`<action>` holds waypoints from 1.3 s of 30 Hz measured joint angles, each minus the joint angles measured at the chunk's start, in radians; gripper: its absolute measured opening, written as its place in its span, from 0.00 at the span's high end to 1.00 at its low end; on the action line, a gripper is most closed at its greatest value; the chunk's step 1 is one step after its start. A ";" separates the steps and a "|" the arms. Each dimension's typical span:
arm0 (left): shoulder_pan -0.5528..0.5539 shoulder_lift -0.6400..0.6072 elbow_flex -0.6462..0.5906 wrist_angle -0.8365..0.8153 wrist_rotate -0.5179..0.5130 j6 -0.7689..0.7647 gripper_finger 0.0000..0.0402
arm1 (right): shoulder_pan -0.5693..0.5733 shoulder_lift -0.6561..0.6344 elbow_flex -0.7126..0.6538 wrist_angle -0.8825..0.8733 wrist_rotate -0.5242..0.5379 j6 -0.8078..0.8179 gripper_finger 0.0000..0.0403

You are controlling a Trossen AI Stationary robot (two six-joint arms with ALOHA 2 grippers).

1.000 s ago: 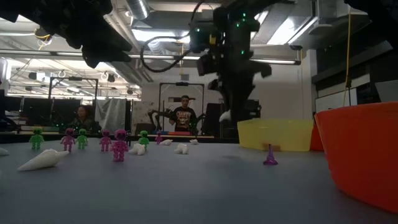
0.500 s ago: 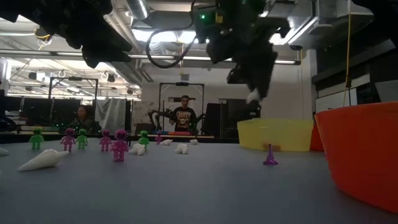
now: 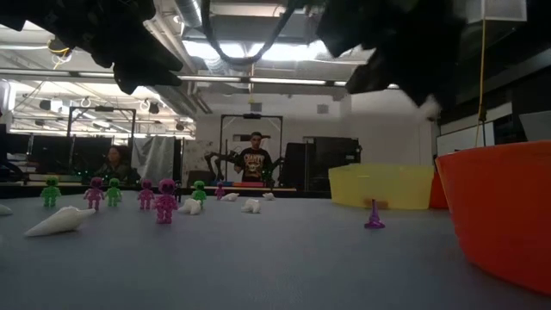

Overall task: Sort Halloween decoration
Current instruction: Put the white ghost toy into the yellow box

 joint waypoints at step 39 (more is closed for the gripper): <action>0.000 0.000 0.000 0.001 0.000 -0.001 0.55 | 0.495 0.002 -0.053 -0.071 0.065 0.372 0.68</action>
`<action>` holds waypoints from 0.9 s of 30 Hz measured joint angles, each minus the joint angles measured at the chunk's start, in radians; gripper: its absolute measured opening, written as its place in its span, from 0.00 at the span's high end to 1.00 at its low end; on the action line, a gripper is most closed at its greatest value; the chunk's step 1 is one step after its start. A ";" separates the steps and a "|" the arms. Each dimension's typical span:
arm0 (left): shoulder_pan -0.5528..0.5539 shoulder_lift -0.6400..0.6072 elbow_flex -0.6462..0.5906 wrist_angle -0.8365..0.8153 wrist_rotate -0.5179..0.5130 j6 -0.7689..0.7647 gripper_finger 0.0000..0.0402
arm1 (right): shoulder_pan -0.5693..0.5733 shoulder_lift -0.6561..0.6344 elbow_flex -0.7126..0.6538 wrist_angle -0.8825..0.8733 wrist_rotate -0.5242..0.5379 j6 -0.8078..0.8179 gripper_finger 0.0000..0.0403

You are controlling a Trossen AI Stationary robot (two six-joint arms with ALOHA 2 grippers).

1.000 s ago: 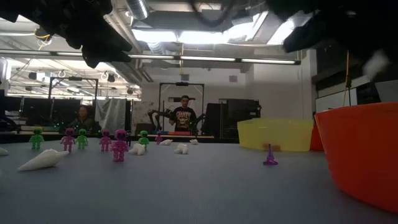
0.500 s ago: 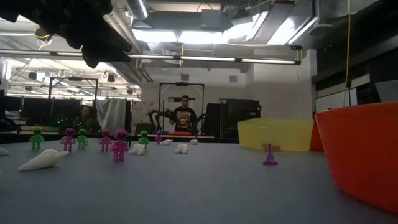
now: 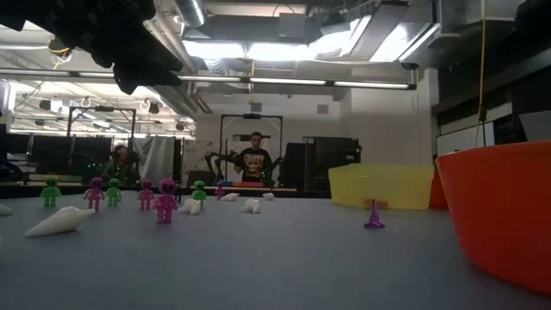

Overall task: Sort Halloween decoration
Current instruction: Put the white ghost toy into the yellow box, then put the pink skeleton toy into the top yellow bin

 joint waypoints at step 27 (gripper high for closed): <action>0.000 0.000 0.000 0.000 0.000 0.000 0.55 | 0.000 0.001 0.000 0.000 0.000 0.000 0.48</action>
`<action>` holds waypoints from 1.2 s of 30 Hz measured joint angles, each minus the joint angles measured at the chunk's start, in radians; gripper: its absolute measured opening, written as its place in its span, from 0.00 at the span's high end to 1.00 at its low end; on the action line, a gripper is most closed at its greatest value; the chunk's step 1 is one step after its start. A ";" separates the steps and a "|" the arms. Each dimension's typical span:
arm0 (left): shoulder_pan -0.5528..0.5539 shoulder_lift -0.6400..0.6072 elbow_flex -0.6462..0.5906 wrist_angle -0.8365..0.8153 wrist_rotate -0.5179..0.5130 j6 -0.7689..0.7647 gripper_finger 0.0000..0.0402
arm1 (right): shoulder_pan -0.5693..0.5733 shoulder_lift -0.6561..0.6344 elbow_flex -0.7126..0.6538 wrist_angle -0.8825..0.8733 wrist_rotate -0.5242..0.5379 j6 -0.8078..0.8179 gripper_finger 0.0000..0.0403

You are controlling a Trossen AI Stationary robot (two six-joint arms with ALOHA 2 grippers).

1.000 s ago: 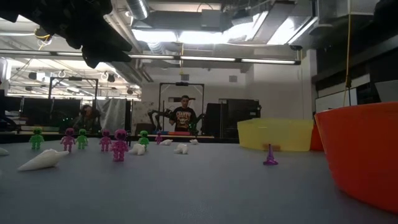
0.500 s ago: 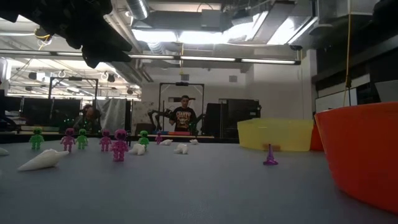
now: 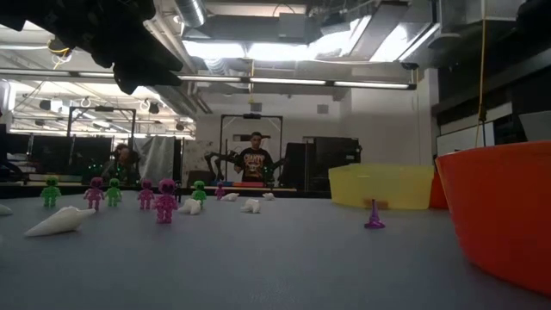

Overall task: Sort Halloween decoration
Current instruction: Put the pink skeleton toy into the top yellow bin

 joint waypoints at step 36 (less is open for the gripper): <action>-0.005 0.296 0.000 -0.002 0.005 0.001 0.56 | 0.000 -0.306 0.000 0.003 0.575 0.008 0.48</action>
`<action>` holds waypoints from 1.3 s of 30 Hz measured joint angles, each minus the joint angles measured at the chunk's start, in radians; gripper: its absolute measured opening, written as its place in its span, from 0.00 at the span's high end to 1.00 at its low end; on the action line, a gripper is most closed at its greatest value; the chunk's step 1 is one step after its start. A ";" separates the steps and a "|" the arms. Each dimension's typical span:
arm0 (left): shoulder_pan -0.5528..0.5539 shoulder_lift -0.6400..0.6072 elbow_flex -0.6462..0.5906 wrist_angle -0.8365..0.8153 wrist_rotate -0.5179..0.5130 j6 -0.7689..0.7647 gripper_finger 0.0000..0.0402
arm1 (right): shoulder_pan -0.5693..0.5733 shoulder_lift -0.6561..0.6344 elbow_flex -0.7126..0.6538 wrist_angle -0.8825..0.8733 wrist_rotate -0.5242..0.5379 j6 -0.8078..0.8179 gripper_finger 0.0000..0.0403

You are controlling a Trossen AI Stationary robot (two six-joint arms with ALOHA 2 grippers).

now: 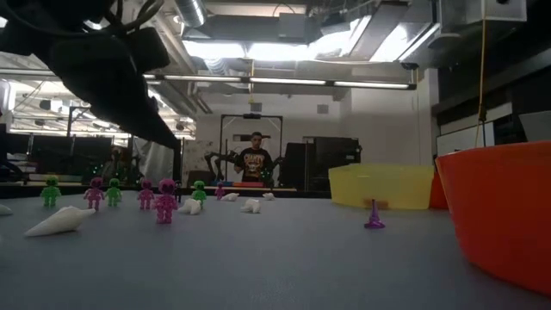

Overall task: Sort Halloween decoration
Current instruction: Put the pink skeleton toy into the top yellow bin

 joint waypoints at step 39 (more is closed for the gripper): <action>0.000 0.133 0.000 -0.079 0.024 -0.008 0.56 | 0.000 -0.215 0.000 -0.005 0.227 0.009 0.48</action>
